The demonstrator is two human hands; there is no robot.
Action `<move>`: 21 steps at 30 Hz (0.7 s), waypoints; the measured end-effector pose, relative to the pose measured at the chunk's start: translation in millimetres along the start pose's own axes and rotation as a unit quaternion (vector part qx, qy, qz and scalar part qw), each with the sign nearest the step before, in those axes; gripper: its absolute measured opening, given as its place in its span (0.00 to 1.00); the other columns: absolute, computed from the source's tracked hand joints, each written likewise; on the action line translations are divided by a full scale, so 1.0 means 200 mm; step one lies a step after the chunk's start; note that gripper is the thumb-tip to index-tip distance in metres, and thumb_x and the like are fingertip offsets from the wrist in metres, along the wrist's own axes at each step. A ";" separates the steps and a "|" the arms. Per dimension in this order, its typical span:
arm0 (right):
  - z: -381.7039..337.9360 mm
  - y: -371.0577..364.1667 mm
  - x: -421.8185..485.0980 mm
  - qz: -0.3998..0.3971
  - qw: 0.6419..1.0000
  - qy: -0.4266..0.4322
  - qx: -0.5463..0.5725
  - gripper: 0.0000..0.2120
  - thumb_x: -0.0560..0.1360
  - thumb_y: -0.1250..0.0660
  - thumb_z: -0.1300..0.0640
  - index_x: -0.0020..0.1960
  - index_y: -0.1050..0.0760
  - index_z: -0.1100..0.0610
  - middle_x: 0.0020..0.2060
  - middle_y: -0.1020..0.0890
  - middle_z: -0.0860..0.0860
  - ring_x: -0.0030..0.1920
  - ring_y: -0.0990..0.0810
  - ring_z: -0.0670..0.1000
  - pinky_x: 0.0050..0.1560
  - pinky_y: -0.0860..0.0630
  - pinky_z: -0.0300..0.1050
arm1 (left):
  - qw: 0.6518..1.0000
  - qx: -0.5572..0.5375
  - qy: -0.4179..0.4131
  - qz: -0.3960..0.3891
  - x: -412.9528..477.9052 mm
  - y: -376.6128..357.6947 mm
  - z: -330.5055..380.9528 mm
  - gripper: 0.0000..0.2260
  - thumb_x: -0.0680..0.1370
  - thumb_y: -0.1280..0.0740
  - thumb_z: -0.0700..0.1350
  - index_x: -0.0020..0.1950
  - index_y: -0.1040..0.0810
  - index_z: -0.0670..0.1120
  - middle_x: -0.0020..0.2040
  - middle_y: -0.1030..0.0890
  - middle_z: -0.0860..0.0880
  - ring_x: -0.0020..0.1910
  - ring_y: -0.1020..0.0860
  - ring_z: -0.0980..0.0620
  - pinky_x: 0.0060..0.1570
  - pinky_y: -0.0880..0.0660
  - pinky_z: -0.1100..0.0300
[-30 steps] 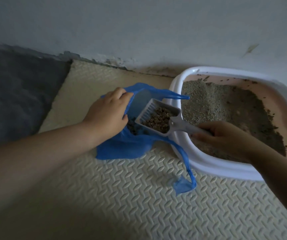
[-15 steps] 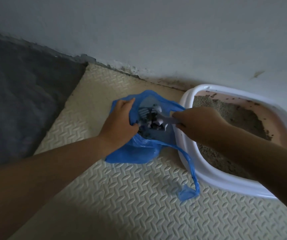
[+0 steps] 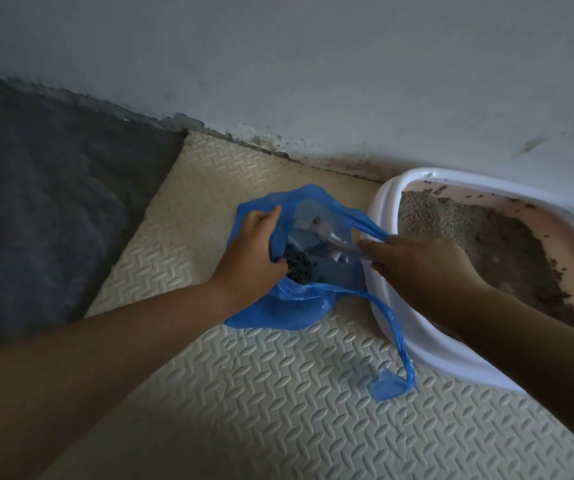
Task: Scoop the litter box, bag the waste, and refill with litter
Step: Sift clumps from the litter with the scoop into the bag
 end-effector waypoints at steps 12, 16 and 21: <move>0.29 -0.20 -0.18 -0.053 0.888 -0.114 0.441 0.10 0.76 0.33 0.56 0.51 0.20 0.42 0.37 0.17 0.48 0.36 0.21 0.46 0.42 0.25 0.44 | 0.994 0.073 -0.083 -0.010 0.01 -0.02 0.21 0.32 0.77 0.34 0.43 0.77 0.45 0.50 0.67 0.38 0.54 0.49 0.28 0.59 0.49 0.29 0.63; 0.43 -0.21 -0.31 -0.034 0.846 -0.138 0.513 0.11 0.76 0.32 0.58 0.50 0.21 0.42 0.34 0.19 0.46 0.31 0.25 0.41 0.35 0.29 0.34 | 0.987 0.087 -0.133 -0.008 0.06 -0.09 0.35 0.29 0.78 0.35 0.44 0.76 0.43 0.50 0.63 0.37 0.56 0.47 0.30 0.63 0.45 0.34 0.72; 0.64 -0.33 -0.58 -0.040 0.792 -0.216 0.570 0.09 0.74 0.31 0.58 0.52 0.19 0.45 0.39 0.18 0.56 0.35 0.24 0.47 0.37 0.27 0.37 | 0.983 0.078 -0.163 -0.012 0.14 -0.28 0.51 0.28 0.77 0.34 0.43 0.75 0.40 0.47 0.65 0.34 0.51 0.50 0.30 0.59 0.52 0.32 0.64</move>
Point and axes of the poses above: each hand's wrist, its own x-axis towards the middle knuckle, its own y-axis out of the back of the hand, z = x × y, the point moved 9 cm from there along x, towards the middle knuckle
